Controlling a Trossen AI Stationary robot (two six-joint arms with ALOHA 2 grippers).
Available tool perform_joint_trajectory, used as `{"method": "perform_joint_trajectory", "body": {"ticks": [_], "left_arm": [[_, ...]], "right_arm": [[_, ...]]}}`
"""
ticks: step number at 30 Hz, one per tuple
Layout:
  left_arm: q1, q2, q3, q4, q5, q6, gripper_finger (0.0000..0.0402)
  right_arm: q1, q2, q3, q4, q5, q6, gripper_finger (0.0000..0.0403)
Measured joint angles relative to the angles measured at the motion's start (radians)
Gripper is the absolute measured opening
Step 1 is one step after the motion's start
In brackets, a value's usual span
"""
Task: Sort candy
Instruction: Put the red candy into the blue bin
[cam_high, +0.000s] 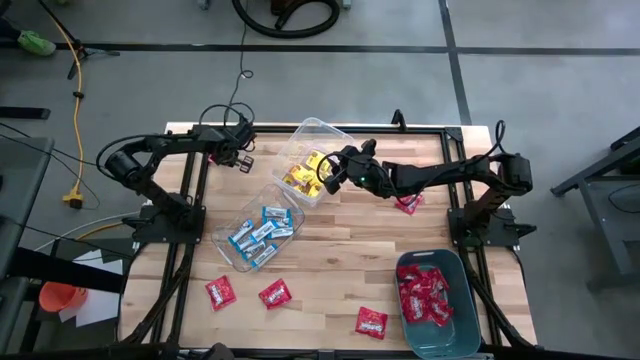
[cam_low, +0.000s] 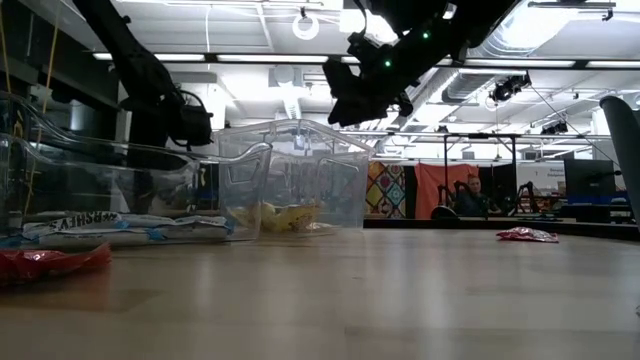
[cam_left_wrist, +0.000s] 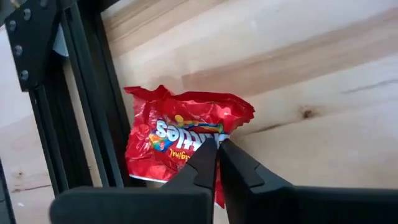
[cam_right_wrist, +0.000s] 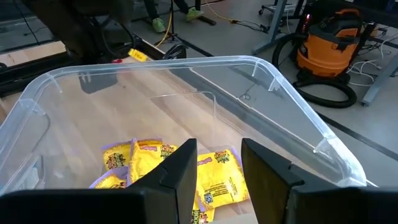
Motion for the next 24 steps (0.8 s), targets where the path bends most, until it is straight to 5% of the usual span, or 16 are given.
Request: {"method": "perform_joint_trajectory", "body": {"ticks": [12,19,24], "left_arm": [[-0.131,-0.39,0.082,-0.073,0.024,0.042,0.0],[-0.374,-0.661,0.094,-0.019,0.209,0.068,0.0],[-0.618,-0.742,0.094,0.13,0.316,0.068,0.0]], "right_arm": [[0.068,-0.109,0.0,-0.015,0.001,-0.088,0.0121],[0.19,-0.203,0.0,-0.127,0.001,-0.19,0.0121],[0.294,-0.305,0.0,-0.19,0.001,-0.234,0.0121]]}}
